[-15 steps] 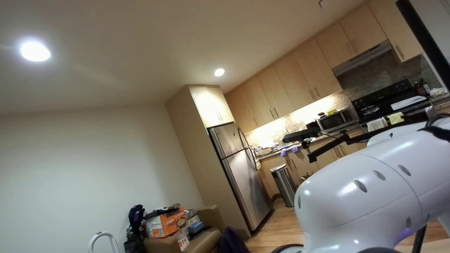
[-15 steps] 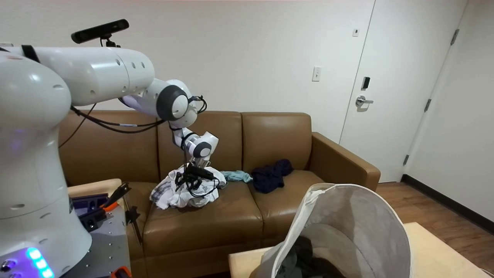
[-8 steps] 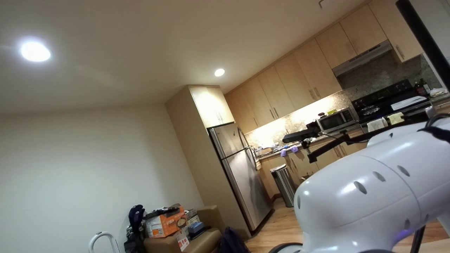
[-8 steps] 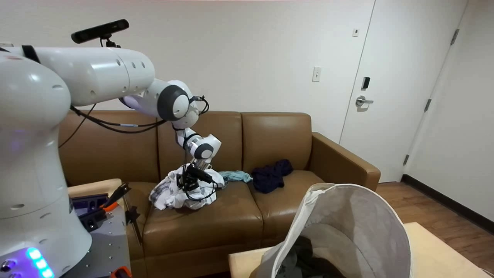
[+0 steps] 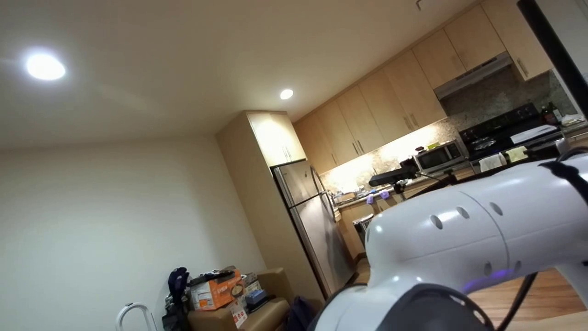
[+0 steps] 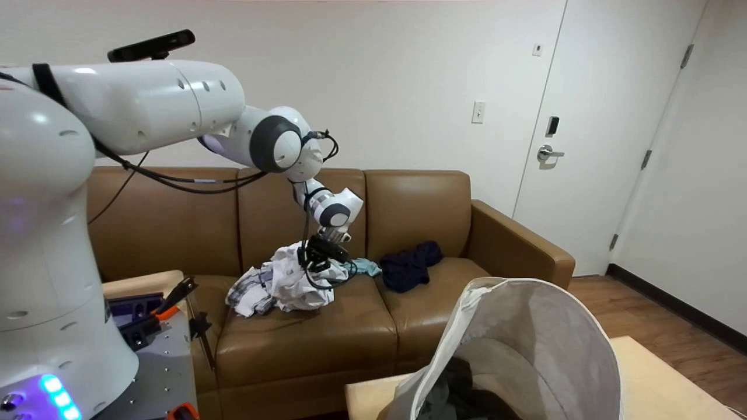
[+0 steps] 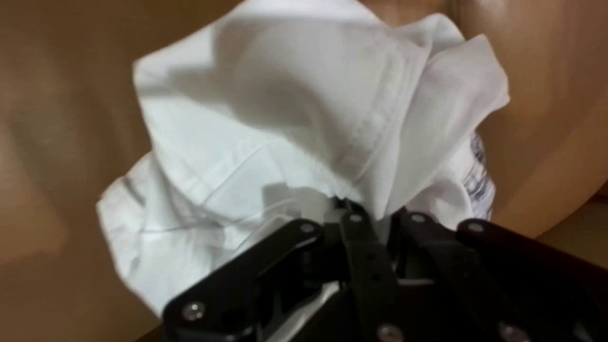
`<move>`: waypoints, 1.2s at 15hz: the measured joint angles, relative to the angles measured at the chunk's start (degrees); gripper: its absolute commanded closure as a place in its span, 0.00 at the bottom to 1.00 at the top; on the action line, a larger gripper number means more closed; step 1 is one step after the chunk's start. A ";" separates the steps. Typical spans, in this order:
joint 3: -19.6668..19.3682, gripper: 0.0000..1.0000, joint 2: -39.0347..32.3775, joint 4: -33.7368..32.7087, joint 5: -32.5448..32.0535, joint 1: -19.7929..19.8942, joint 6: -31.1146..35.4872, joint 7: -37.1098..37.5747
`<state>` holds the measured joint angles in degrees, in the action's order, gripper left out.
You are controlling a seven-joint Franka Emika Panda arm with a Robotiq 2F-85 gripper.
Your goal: Take the white t-shirt from the couch and put it in the laundry bag
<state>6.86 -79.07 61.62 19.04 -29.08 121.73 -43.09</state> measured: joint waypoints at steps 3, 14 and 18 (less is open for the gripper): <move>-3.85 0.92 7.02 4.11 -0.01 0.76 5.20 3.00; 1.30 0.92 27.87 28.63 -5.63 10.07 15.01 4.25; 3.92 0.92 26.73 27.66 -11.03 13.03 15.33 7.27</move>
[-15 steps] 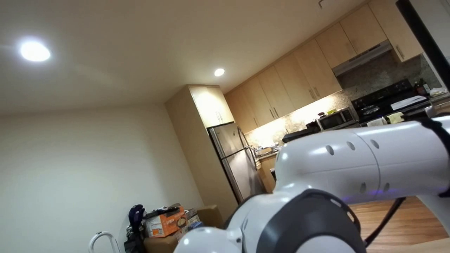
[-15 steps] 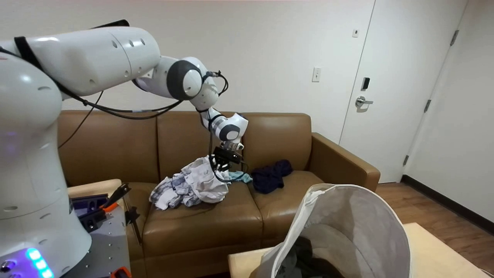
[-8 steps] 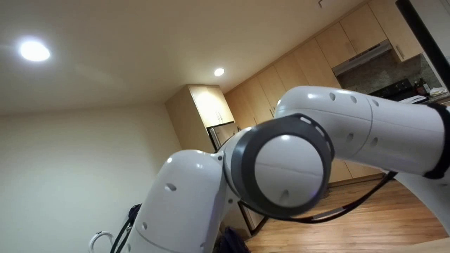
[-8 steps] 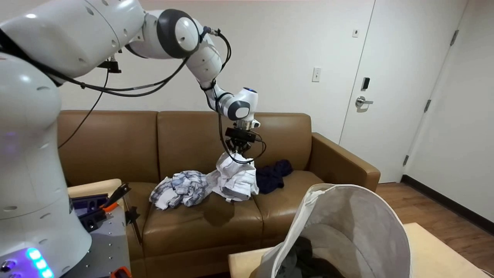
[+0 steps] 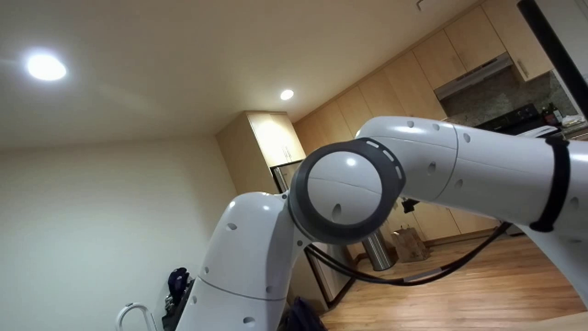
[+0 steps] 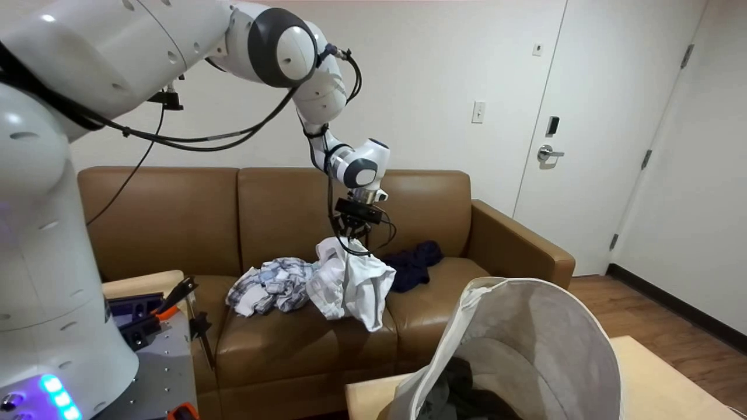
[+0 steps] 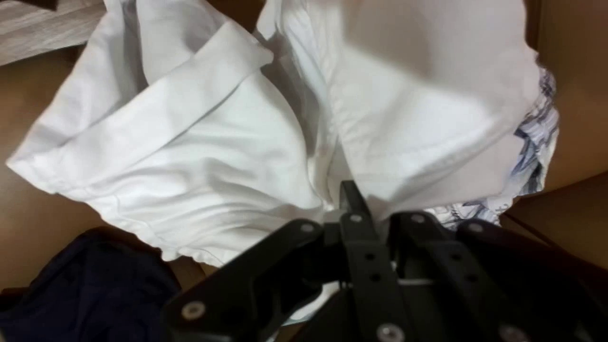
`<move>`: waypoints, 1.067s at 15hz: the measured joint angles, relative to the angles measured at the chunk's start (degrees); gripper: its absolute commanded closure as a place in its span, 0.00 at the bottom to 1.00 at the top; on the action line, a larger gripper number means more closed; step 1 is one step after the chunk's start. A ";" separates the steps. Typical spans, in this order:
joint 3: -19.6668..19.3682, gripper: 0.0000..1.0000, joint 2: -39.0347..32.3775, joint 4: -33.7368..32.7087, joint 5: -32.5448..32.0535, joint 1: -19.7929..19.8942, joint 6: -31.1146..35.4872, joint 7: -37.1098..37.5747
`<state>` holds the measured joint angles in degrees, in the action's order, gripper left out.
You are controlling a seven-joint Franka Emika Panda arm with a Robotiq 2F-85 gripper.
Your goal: Take the white t-shirt from the couch and put it in the laundry bag
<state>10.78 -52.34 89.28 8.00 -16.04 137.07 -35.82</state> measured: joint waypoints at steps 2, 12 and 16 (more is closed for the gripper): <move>-1.59 0.92 1.24 -0.66 -4.99 0.19 1.05 3.33; -10.03 0.92 25.11 10.10 -16.15 1.17 2.47 26.93; -13.08 0.92 37.08 18.85 -21.86 1.40 3.03 38.67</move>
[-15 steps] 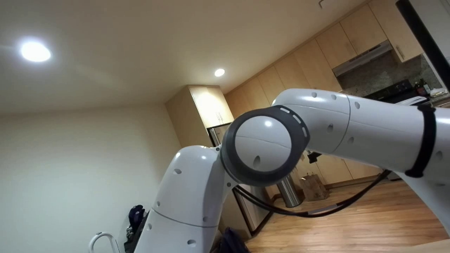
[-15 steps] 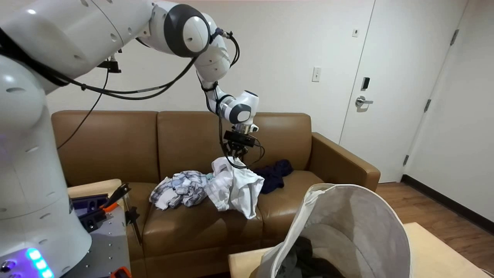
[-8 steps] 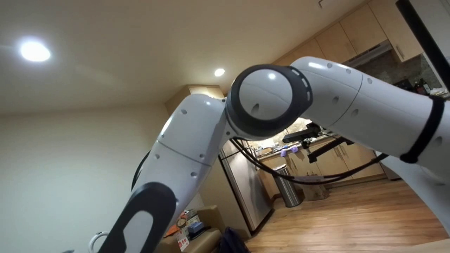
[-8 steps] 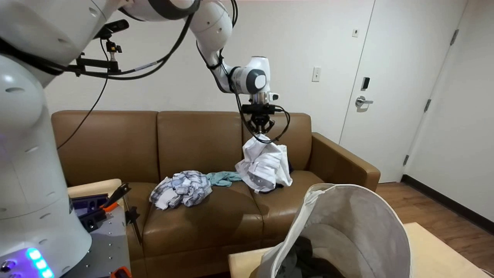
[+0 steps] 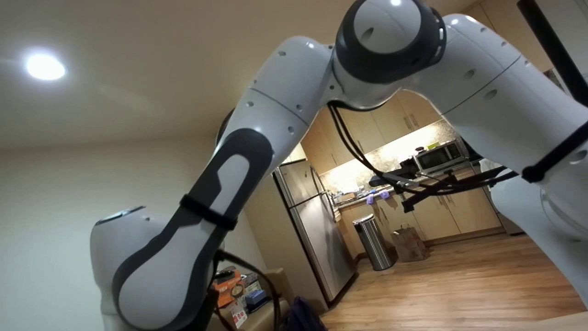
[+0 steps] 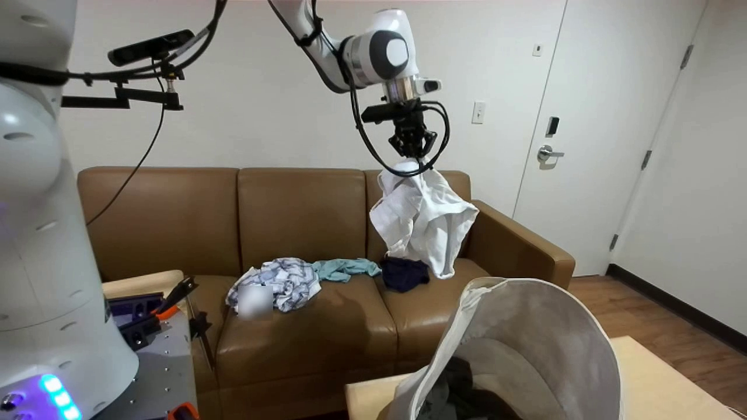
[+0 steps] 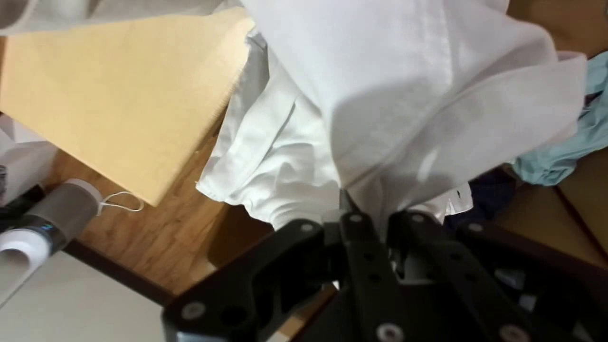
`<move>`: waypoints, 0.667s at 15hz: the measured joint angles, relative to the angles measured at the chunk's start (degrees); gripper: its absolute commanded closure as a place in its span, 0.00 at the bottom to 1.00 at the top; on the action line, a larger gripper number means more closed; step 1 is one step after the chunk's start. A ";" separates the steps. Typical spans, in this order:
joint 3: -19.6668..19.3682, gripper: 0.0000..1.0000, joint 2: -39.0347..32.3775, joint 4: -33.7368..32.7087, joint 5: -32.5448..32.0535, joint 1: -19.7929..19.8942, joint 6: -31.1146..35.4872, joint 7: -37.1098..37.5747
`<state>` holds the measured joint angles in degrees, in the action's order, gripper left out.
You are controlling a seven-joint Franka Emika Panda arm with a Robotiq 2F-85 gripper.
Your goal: Take the white t-shirt from the couch and put it in the laundry bag
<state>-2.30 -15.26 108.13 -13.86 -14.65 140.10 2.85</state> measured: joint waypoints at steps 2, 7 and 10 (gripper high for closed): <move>-1.34 0.89 5.99 3.87 -5.81 0.18 -0.23 6.67; -2.18 0.92 12.49 9.16 -9.23 0.28 -0.46 10.42; -0.98 0.92 11.89 8.33 -11.43 2.44 -0.46 11.36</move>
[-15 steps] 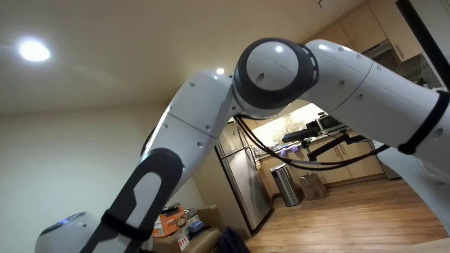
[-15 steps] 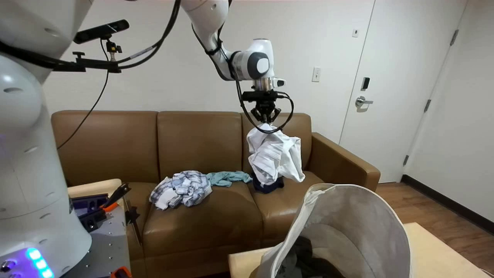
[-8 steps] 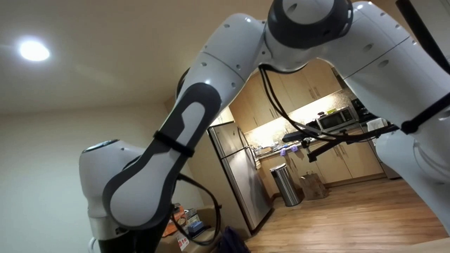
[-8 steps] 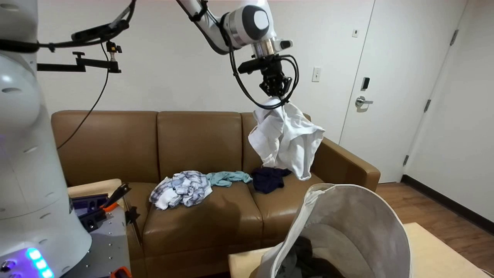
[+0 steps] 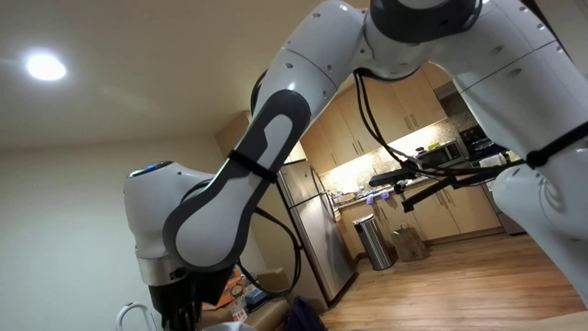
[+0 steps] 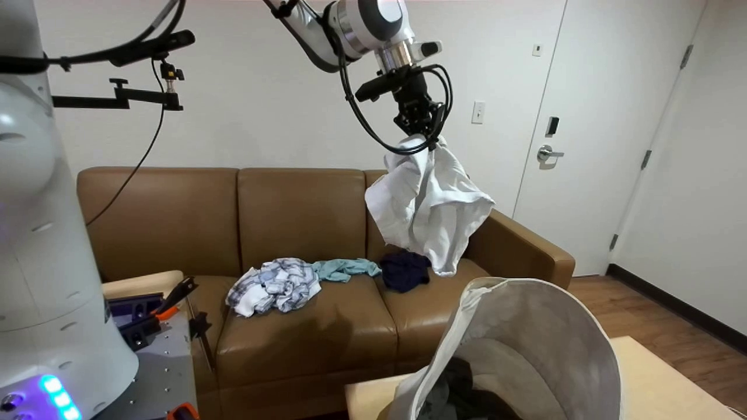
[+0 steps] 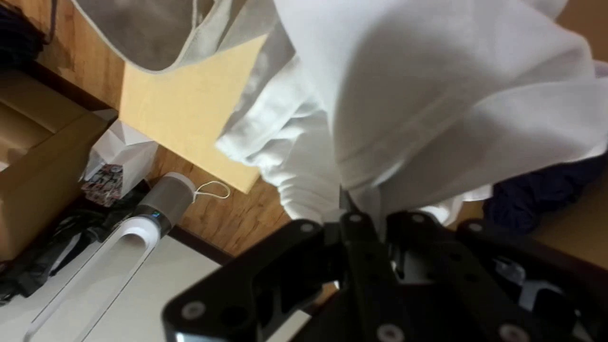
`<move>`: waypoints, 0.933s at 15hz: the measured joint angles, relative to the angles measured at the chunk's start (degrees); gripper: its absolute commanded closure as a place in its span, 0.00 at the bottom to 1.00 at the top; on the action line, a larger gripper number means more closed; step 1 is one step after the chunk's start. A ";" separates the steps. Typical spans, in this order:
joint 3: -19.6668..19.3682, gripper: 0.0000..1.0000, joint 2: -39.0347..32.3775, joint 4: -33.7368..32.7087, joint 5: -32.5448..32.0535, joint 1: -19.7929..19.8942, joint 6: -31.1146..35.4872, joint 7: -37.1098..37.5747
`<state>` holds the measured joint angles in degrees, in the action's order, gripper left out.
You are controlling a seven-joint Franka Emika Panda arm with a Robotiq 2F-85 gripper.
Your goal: Take the white t-shirt from the couch and put it in the laundry bag
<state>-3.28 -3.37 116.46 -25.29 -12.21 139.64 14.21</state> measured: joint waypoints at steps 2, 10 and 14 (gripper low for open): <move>-0.60 0.92 0.49 -2.87 -3.68 2.86 -0.08 1.88; -4.02 0.92 10.13 -8.72 -11.81 15.98 -6.20 6.80; -3.72 0.93 14.28 -2.07 -23.86 20.34 -7.44 18.09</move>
<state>-7.00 10.91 114.39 -49.16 8.13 132.20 32.30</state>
